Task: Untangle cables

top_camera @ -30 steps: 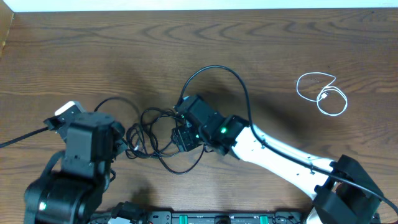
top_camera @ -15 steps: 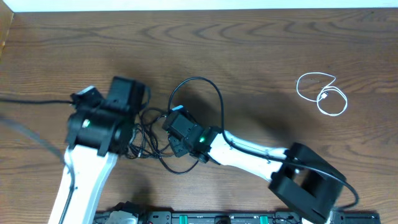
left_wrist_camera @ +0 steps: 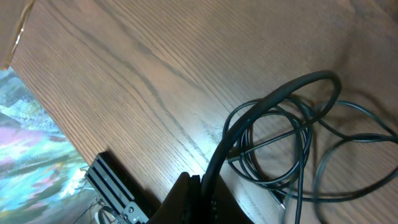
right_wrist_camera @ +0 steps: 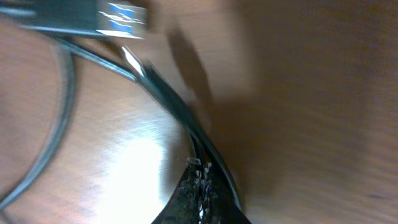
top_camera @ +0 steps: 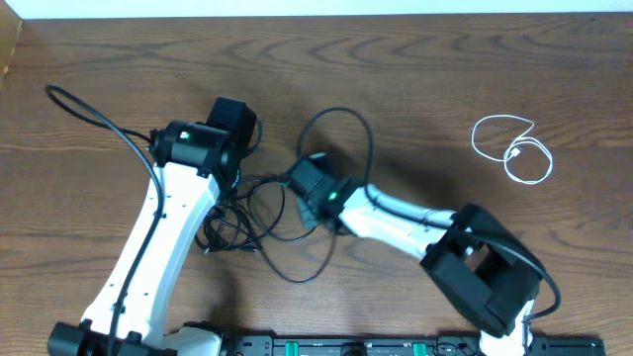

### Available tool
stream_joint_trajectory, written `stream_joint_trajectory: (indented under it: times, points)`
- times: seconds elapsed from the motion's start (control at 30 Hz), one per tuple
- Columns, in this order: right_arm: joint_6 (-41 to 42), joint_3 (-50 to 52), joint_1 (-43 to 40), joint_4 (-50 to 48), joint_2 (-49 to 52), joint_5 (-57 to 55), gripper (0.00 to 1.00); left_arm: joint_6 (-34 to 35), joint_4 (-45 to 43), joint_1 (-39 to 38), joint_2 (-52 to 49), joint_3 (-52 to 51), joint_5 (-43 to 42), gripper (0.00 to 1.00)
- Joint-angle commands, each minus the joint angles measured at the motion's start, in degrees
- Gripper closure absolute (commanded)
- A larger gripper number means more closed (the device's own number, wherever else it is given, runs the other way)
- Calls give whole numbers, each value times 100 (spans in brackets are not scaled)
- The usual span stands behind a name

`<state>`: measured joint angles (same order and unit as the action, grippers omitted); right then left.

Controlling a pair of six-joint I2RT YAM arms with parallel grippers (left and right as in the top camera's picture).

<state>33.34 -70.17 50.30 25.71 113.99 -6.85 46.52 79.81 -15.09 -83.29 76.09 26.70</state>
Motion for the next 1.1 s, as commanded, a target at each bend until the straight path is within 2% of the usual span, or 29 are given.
stream_joint_trajectory:
  times: [0.0, 0.17, 0.37, 0.5, 0.6, 0.77, 0.93, 1.03, 1.07]
  points:
    - [199, 168, -549, 485, 199, -271, 99, 52, -33, 31, -179, -2, -162, 92]
    - [197, 186, -984, 756, 216, -271, 99, -20, -258, 31, -365, -2, -494, 92]
    - [197, 313, -1401, 754, 216, -356, 99, -455, -667, 31, -577, -2, -1073, 92]
    - [197, 321, -1681, 776, 216, -586, 99, -997, -1038, 31, -793, -2, -1696, 92]
    - [195, 332, -1928, 859, 216, -826, 99, -1095, -1217, 28, -1032, -2, -1991, 92]
    - [199, 555, -2240, 708, 219, -636, 92, -1095, -1421, 28, -1596, -2, -2033, 91]
    - [175, 610, -2312, 638, 214, -476, 93, -1095, -1604, 28, -2269, -2, -2033, 83]
    - [166, 564, -2312, 673, 203, -452, 93, -1097, -1604, 31, -2527, -2, -2033, 73]
    - [107, 533, -2312, 695, 192, -439, 93, -1095, -1604, 31, -2599, -2, -2031, 66]
